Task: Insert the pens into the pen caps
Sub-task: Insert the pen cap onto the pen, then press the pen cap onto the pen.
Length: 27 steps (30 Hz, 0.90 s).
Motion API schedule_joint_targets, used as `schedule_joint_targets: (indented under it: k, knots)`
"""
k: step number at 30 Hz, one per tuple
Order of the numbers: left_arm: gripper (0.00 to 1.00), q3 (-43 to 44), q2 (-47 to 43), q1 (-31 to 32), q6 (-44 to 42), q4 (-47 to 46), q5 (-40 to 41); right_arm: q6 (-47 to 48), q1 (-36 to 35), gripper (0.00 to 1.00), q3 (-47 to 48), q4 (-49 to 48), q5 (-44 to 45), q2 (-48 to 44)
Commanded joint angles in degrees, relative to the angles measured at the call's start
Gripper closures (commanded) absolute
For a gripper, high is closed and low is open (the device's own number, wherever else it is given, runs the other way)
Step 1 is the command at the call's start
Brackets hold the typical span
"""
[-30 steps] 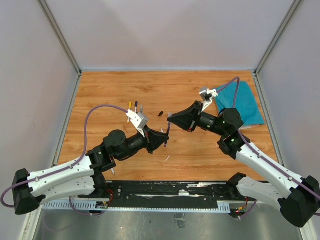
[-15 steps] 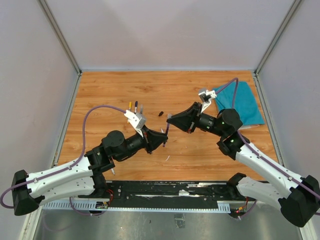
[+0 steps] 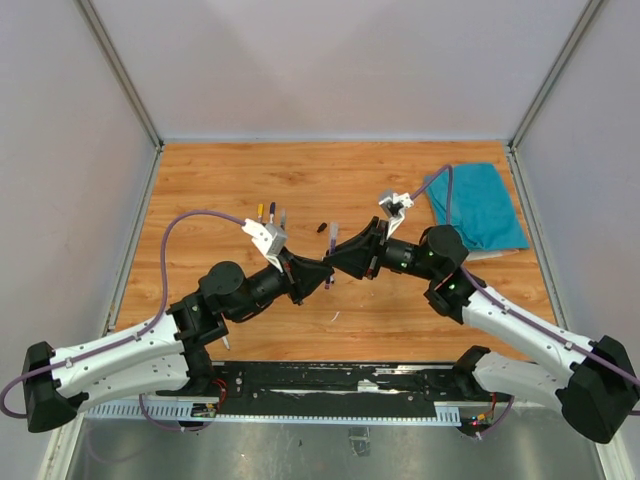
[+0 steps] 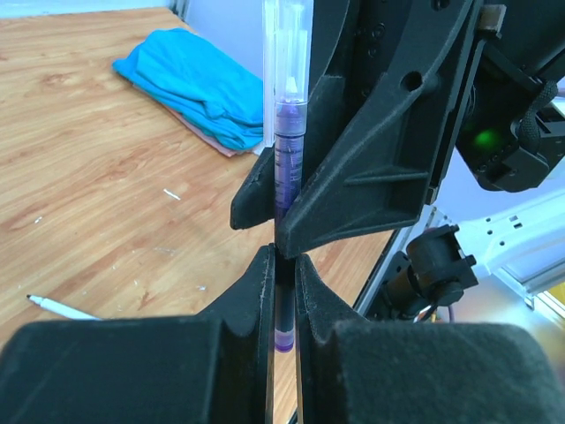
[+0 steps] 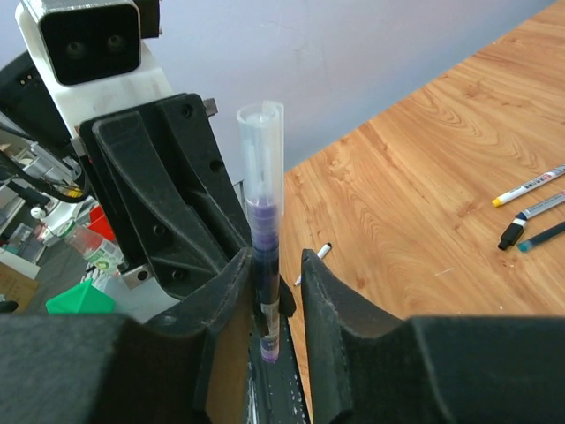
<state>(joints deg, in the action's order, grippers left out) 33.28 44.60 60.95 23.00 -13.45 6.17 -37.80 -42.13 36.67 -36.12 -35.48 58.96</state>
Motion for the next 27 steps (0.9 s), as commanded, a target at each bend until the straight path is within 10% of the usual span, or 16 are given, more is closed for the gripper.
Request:
schedule_joint_targets:
  k: [1, 13, 27]
  knots:
    - [0.99, 1.11, -1.27, 0.42, -0.17, -2.98, 0.67, 1.48, -0.85, 0.67, -0.55, 0.12, 0.92, -2.72]
    - [0.99, 0.91, -1.97, 0.47, -0.23, -1.14, 1.56, 9.51, -0.91, 0.28, 5.14, 19.21, 12.43, -13.16]
    - [1.00, 2.41, 0.25, 0.40, -0.42, 1.66, 1.41, 11.42, -0.87, 0.30, 25.82, 37.79, 16.41, -2.96]
